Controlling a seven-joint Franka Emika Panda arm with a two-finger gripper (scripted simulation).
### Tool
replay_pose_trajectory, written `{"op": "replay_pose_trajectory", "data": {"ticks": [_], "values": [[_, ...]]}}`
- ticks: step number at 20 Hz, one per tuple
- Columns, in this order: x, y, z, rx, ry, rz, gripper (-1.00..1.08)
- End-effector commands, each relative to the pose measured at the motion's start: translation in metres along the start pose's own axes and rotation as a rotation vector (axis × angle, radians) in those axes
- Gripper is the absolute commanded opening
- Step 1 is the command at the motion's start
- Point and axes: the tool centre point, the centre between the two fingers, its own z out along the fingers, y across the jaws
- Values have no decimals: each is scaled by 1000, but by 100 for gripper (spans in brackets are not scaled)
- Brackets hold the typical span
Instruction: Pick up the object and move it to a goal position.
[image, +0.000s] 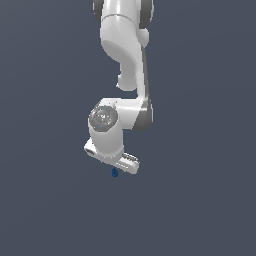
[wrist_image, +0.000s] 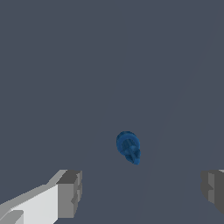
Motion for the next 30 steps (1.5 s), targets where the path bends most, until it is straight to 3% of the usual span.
{"op": "replay_pose_trajectory", "data": {"ticks": [1,22,23,30], "values": [[3,1,2,1,1,12,100],[4,1,53,1,1,15,100],[4,1,53,1,1,15,-100],[4,1,53,1,1,15,-100]]}}
